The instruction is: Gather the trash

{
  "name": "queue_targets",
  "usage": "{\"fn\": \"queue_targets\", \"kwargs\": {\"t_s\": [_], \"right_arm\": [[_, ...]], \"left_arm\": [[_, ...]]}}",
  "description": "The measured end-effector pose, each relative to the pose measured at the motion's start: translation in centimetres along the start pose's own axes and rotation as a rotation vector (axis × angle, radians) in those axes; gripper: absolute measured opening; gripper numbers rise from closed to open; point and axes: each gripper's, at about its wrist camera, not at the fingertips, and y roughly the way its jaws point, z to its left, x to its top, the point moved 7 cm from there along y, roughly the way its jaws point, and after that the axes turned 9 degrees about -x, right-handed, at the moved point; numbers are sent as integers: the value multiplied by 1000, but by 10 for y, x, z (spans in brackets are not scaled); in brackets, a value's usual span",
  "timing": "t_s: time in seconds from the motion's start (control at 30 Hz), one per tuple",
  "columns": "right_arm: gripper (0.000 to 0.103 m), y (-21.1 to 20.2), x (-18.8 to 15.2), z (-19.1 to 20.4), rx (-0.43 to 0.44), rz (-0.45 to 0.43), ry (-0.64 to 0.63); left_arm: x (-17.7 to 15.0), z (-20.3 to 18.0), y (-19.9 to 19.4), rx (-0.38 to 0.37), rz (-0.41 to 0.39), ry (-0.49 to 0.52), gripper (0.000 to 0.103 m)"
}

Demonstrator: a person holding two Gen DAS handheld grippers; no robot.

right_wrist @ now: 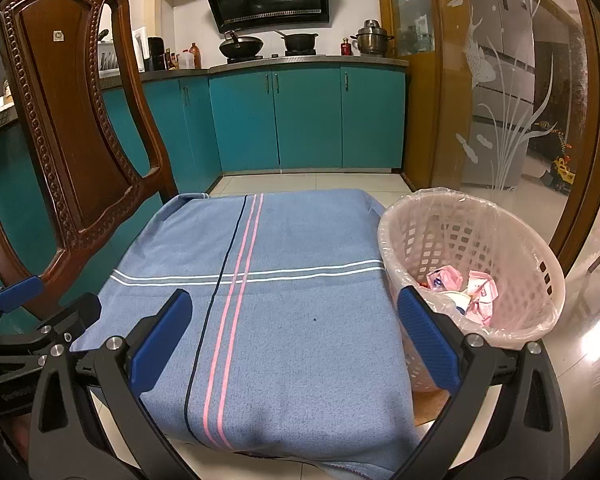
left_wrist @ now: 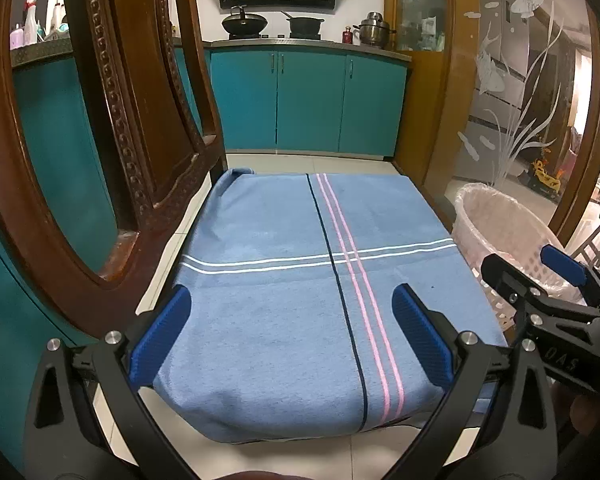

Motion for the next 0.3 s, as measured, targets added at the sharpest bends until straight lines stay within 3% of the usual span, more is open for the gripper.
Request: {"fn": "queue_targets", "kwargs": {"t_s": [0.3], "right_arm": [[100,-1,-8,0,-12,4,5]], "left_arm": [[0,2,-1,15,5,-8,100]]}}
